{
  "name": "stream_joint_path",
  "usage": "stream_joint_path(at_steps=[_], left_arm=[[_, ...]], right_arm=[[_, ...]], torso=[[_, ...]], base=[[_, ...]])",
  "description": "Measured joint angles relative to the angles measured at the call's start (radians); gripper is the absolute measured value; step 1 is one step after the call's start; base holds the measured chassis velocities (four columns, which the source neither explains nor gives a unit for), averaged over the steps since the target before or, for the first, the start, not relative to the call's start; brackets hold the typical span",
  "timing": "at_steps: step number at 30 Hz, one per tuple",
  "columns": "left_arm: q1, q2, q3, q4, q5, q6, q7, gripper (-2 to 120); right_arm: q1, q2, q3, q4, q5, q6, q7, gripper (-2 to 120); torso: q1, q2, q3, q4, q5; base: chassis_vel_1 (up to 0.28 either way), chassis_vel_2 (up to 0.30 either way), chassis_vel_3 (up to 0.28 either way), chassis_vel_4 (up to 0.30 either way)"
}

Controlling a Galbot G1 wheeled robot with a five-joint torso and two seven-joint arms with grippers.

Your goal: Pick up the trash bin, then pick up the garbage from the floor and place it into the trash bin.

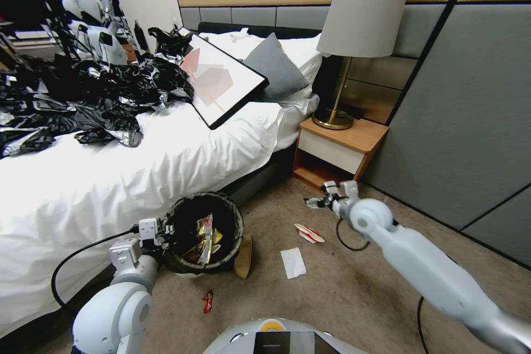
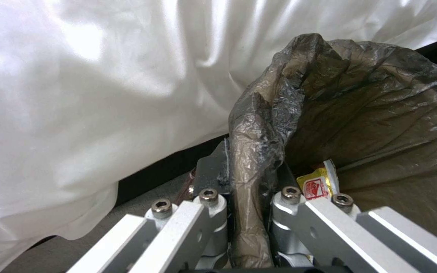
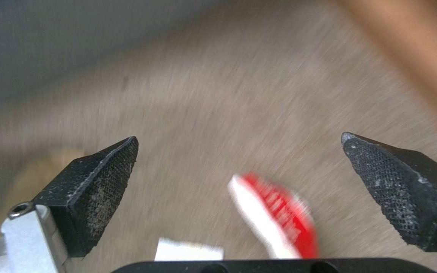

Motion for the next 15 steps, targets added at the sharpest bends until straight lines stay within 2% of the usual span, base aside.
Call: stream_joint_path(at_steps=[2,5,9,15], left_arm=[[-0.006,-0.002,0.001,0.007,0.002,0.0,0.0,4],[-0.009,-0.005,0.005,0.011,0.005,0.0,0.0,4],[-0.009,-0.009,0.007,0.012,0.007,0.0,0.0,4],[-0.005,-0.007,0.0,0.01,0.007,0.0,0.003,4]], right_arm=[[0.017,0.017,-0.066,-0.047,-0.017,0.004,-0.021,100],[0.031,0.036,-0.106,-0.089,-0.036,0.007,-0.035,100],[0.043,0.057,-0.139,-0.137,-0.052,0.009,-0.043,100],[0.04,0.107,-0.165,-0.289,-0.117,0.013,-0.068,100]], torso=[[0.0,0.0,0.0,-0.0005,-0.0009],[0.0,0.0,0.0,-0.0004,-0.0007],[0.0,0.0,0.0,0.0,-0.0006],[0.0,0.0,0.0,0.0,-0.0006]], base=[[0.0,0.0,0.0,0.0],[0.0,0.0,0.0,0.0],[0.0,0.0,0.0,0.0],[0.0,0.0,0.0,0.0]])
